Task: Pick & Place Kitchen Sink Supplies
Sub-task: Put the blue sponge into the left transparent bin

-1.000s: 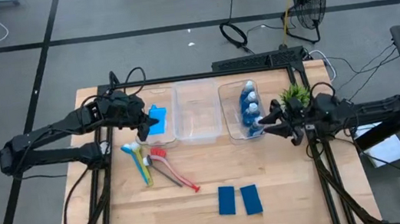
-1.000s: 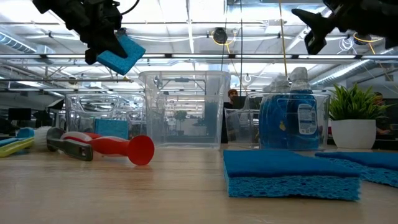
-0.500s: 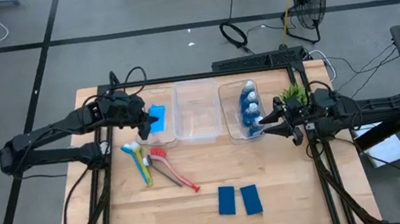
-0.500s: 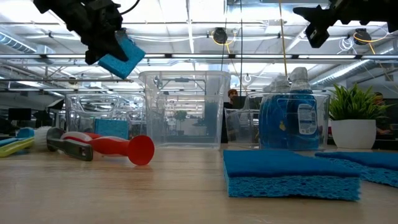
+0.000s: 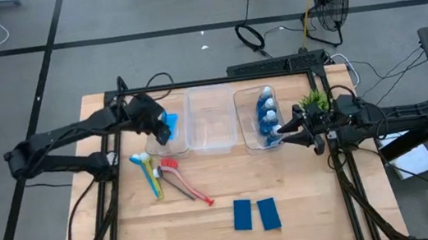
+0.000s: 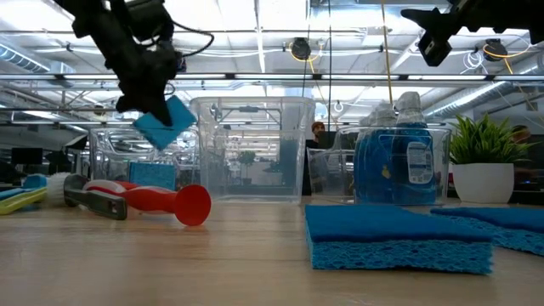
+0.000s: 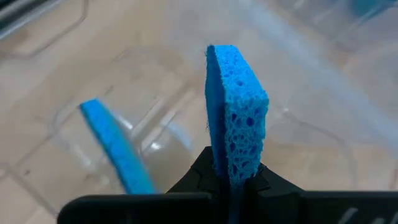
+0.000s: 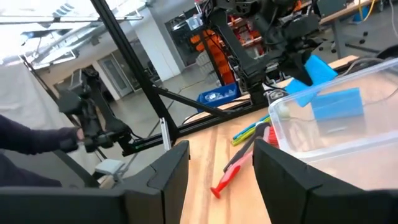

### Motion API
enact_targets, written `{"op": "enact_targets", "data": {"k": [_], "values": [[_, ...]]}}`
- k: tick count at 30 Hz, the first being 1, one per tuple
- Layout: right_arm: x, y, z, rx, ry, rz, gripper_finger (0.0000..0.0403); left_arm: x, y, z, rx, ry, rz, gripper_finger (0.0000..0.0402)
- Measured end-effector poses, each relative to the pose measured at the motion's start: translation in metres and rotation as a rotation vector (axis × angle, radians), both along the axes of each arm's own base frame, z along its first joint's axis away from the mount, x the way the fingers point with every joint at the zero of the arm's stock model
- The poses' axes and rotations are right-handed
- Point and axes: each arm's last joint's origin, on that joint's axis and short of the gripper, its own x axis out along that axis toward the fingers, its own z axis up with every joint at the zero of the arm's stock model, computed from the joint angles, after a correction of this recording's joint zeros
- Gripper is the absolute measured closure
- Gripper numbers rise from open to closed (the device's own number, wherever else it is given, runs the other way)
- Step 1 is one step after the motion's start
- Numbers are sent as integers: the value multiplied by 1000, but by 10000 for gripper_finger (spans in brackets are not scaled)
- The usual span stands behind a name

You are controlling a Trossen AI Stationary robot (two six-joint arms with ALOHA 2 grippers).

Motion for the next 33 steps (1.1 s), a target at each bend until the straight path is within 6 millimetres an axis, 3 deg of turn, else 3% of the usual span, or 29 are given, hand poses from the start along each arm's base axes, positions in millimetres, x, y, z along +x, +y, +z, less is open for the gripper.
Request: {"op": "enact_targets", "data": {"k": [18, 33], "values": [[0, 0, 5, -58, -63, -4, 238, 12, 21, -30, -133, 90, 78, 391], [2, 0, -10, -56, -18, -4, 237, 10, 31, -34, -133, 97, 111, 310]]}}
